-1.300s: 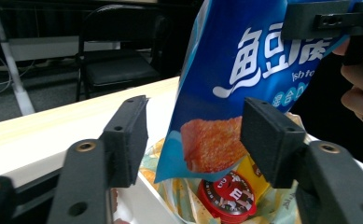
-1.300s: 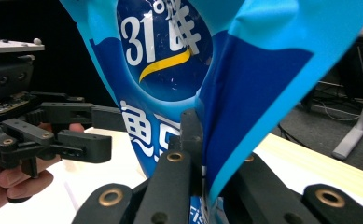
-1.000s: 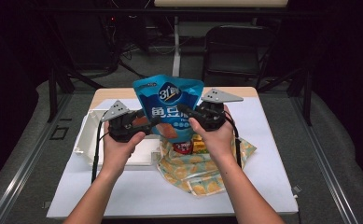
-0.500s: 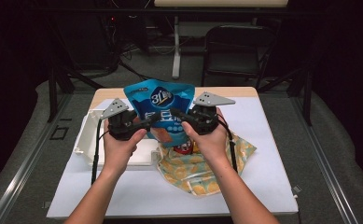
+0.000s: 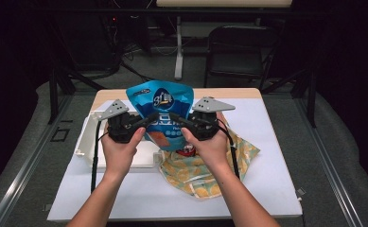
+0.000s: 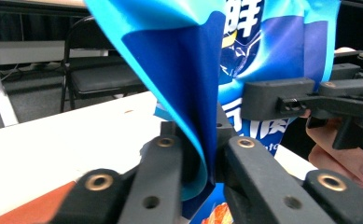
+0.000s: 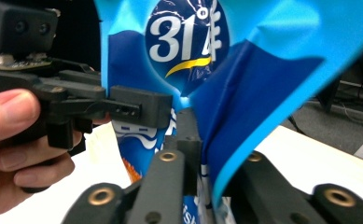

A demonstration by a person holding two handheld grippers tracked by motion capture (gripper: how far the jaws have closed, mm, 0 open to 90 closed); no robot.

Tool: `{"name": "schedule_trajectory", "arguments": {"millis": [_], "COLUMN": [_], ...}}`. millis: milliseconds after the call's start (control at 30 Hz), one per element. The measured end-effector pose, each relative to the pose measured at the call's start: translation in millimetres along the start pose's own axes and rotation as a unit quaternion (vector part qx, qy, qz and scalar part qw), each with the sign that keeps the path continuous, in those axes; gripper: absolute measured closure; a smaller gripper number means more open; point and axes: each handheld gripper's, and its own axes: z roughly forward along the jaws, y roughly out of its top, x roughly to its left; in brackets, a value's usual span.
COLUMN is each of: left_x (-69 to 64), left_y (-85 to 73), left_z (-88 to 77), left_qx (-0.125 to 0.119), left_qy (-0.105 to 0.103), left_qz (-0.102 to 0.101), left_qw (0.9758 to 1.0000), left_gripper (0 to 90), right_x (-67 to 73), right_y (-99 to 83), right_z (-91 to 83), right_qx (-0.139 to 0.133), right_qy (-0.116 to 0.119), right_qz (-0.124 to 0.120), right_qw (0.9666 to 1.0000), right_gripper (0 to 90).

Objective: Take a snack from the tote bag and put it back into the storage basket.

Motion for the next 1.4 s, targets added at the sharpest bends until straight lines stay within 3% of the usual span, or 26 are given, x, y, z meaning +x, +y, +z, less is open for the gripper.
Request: {"name": "schedule_trajectory", "arguments": {"millis": [167,233,433,533,833,1200,1400], "left_x": [2.8,4.7,18.5,25.6,48.2,85.9,107.3], "left_y": [3.9,5.0,7.9,8.5,3.8,-13.6,-23.8], "left_z": [-7.4,-12.2,-28.5,-36.7,-54.5,-72.5,-82.1], "left_qx": [-0.005,-0.01,-0.023,-0.028,-0.029,-0.024,-0.011], "left_qy": [0.003,0.008,0.017,0.024,0.047,0.076,0.1], "left_qz": [-0.001,0.002,-0.009,-0.013,-0.022,-0.047,-0.044], "left_qw": [1.0,0.9999,0.9995,0.9993,0.9982,0.9957,0.9939], "left_gripper": [90.0,90.0,90.0,90.0,90.0,90.0,89.9], "right_x": [5.1,6.1,6.7,3.0,-15.1,-32.7,-40.6], "right_y": [1.3,0.8,-6.5,-11.7,-36.0,-65.4,-81.4], "right_z": [-0.2,-0.4,-6.1,-12.4,-33.5,-62.1,-76.6], "right_qx": [0.001,0.009,0.024,0.028,0.036,0.038,0.037], "right_qy": [-0.007,0.001,-0.003,0.001,-0.022,-0.047,-0.077], "right_qz": [-0.008,-0.011,-0.01,-0.004,0.015,0.041,0.053], "right_qw": [0.9999,0.9999,0.9997,0.9996,0.999,0.9973,0.995], "right_gripper": [61.8,53.5,33.0,30.3,28.3,28.1,28.8]}}
